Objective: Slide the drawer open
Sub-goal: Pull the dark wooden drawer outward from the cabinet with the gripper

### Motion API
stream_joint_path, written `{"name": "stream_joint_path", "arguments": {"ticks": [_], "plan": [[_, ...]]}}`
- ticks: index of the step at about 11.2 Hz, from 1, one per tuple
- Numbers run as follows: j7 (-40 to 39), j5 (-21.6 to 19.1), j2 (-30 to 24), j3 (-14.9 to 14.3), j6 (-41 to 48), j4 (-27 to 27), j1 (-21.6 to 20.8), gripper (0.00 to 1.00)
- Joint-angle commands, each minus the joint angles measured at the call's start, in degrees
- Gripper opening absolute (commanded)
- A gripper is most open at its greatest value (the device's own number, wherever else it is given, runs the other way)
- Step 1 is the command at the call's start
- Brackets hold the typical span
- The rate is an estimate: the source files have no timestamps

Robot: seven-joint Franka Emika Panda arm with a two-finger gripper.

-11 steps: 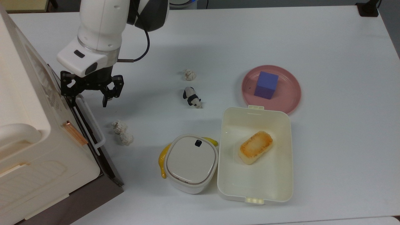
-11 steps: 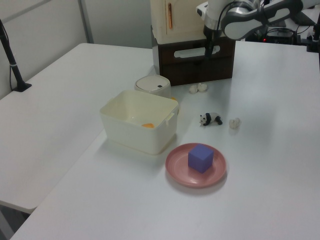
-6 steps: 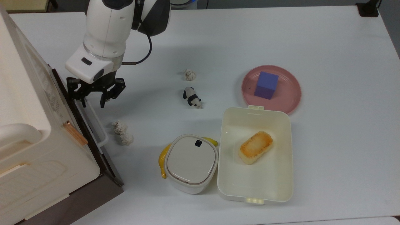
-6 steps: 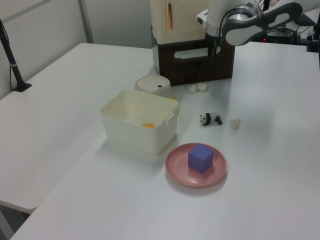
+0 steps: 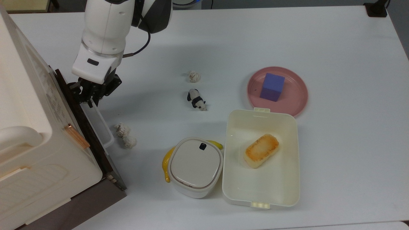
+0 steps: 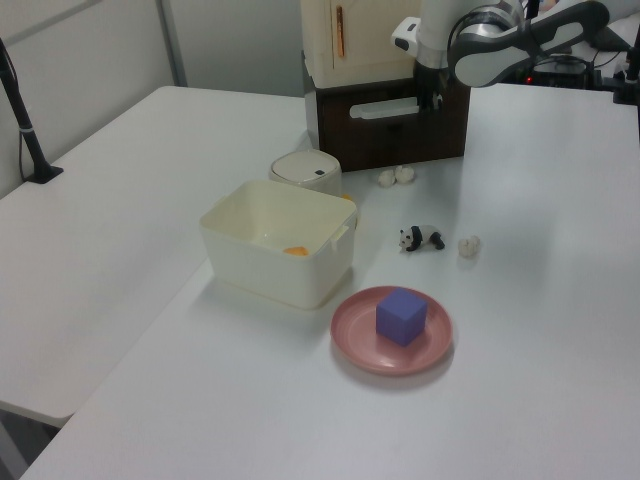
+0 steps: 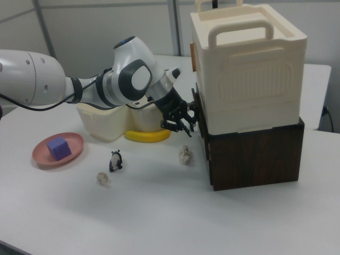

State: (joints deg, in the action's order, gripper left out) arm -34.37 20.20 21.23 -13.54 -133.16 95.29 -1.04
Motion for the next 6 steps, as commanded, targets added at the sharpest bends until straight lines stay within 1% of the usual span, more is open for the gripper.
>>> {"name": "stream_joint_path", "arguments": {"ticks": [1,2,3,4,6], "plan": [[2.8,-3.1,-3.2,-0.2,4.7,5.1,-3.3,0.00],[6.6,-3.1,-3.6,0.3,7.0,5.0,-5.6,0.00],[10.9,-3.1,-3.6,2.0,8.8,5.0,-6.8,0.00],[15.3,-3.1,-3.6,4.6,10.4,4.9,-6.8,0.00],[21.7,-3.1,-3.7,8.0,12.6,4.7,-7.1,0.00]]}}
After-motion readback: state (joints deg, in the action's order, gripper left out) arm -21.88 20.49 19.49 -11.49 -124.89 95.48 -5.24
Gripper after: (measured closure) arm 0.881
